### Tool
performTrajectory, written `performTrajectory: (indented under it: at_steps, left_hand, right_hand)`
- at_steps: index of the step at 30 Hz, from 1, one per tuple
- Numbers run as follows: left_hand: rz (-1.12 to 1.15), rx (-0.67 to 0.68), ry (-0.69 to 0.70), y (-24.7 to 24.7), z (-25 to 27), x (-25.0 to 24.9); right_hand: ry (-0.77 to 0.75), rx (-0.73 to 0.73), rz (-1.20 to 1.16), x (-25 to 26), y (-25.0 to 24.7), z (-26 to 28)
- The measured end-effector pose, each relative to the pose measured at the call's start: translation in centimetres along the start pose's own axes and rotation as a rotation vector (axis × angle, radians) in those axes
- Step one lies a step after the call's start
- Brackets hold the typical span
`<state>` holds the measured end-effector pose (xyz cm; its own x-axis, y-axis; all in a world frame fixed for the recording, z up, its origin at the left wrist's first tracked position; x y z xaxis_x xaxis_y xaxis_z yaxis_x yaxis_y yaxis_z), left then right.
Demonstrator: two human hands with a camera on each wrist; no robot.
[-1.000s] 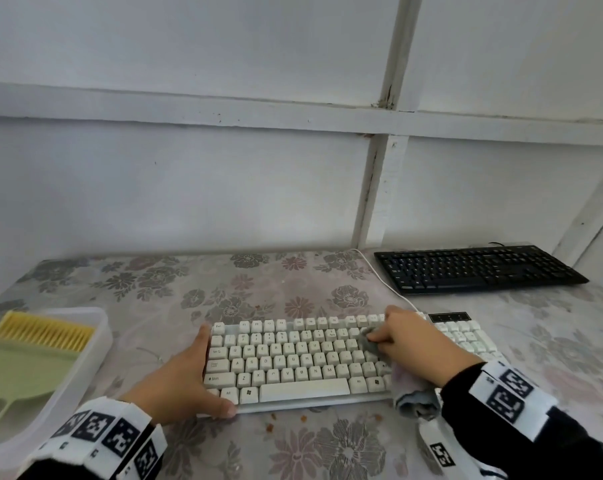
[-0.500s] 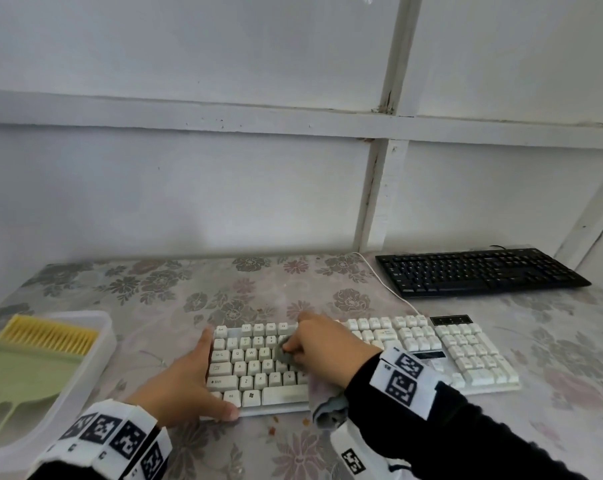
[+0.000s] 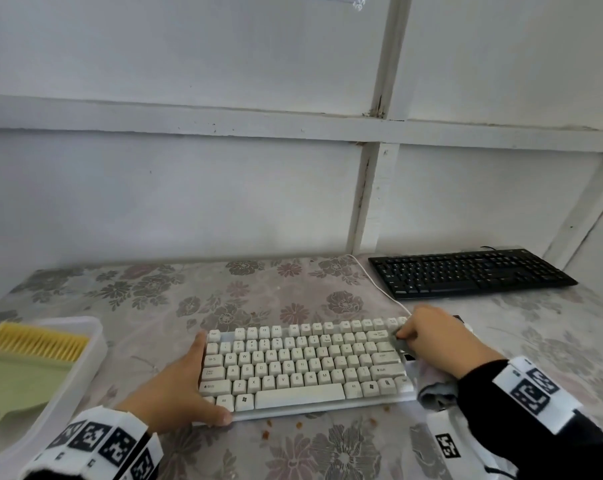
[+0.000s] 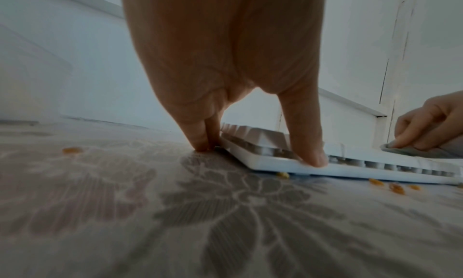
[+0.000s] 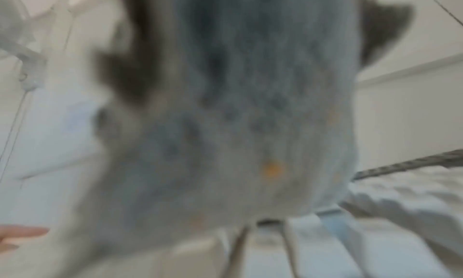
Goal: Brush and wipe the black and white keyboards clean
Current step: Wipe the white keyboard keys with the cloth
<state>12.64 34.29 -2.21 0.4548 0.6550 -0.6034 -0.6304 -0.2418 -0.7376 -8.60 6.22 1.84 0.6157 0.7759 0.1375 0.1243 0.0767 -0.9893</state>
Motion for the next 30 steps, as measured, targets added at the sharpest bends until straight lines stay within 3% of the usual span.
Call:
performTrajectory:
  at_steps: [4,11,15,19,26,30]
  left_hand:
    - [-0.01,0.009,-0.009,-0.1,0.0,0.1]
    - [-0.004,0.038,0.028,-0.5,0.1,0.1]
    - [0.017,0.02,0.04,-0.2,0.0,0.3]
    - [0.027,0.005,0.016,0.1,-0.3,0.5]
    - [0.035,-0.006,0.009,0.3,-0.8,0.9]
    - [0.056,-0.016,0.013,0.4,-0.8,1.0]
  right_hand:
    - [-0.035,-0.037,-0.066,-2.0,-0.2,1.1]
    - [0.028,-0.032,0.076,-5.3,-0.8,1.7]
    - [-0.011,-0.072,0.04,-3.8,-1.2,1.4]
    - [-0.098,0.001,-0.014,-2.4,-0.1,1.5]
    - [0.006,-0.054,0.041,-4.5,0.0,1.1]
    - [-0.115,-0.04,0.016,-2.0,-0.1,0.4]
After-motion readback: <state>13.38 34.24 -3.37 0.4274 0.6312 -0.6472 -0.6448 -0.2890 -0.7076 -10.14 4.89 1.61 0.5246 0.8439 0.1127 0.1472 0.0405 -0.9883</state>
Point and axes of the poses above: each hand's wrist, its own z-axis away from the middle knuckle, its own y-axis out of the palm, x = y × z, the point moved 1 cm from there along -z, towards the middle knuckle, and after that the axes turned 7 degrees about -x, right-handed, at the moved point
